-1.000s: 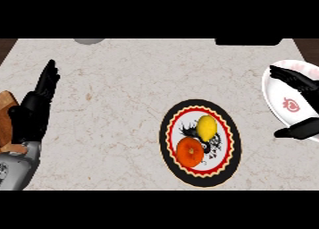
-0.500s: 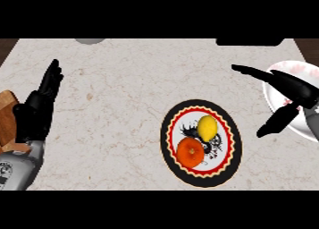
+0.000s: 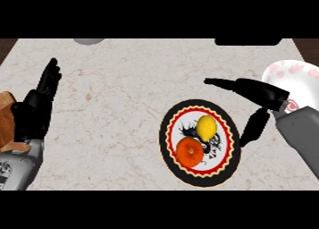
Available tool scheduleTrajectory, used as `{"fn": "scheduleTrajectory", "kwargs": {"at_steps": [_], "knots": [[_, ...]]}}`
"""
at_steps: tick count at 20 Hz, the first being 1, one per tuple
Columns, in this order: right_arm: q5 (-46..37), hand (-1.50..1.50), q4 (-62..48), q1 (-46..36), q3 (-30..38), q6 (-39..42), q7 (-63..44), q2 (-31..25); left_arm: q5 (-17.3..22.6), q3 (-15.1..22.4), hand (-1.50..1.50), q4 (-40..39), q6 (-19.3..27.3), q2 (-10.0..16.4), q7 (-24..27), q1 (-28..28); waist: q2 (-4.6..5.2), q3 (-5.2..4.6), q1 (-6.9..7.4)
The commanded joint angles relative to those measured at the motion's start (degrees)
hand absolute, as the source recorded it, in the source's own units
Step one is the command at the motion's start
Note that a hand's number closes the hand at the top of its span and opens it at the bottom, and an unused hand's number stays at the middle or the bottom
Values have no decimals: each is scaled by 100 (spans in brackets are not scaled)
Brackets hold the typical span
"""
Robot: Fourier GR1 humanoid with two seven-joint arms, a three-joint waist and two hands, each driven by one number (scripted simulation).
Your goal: Pick the lemon from the plate and place it in the bowl
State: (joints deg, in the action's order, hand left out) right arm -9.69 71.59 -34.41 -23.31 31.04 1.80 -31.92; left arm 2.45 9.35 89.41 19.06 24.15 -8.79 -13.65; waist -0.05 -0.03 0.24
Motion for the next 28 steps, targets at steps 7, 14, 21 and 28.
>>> {"fn": "scheduleTrajectory", "kwargs": {"at_steps": [7, 14, 21, 28], "knots": [[-991, -150, -426, -251, -289, 386, -953, 764, -137, -233, 0, 250, -288, -91, -284, 16, 6, 3, 23], [-1623, -150, -252, 195, 87, 387, -853, 1163, -490, -446, 0, 374, -416, -406, 50, 405, 0, 2, -6], [-2341, -150, -1050, 349, 32, -49, -265, 1626, -522, -748, 0, 464, -664, -430, -150, 321, 1, 3, -6], [-3224, 150, -1935, 320, -278, -809, 1235, 1455, -738, -689, 0, 373, -724, -590, -205, 194, 14, 6, 14]]}}
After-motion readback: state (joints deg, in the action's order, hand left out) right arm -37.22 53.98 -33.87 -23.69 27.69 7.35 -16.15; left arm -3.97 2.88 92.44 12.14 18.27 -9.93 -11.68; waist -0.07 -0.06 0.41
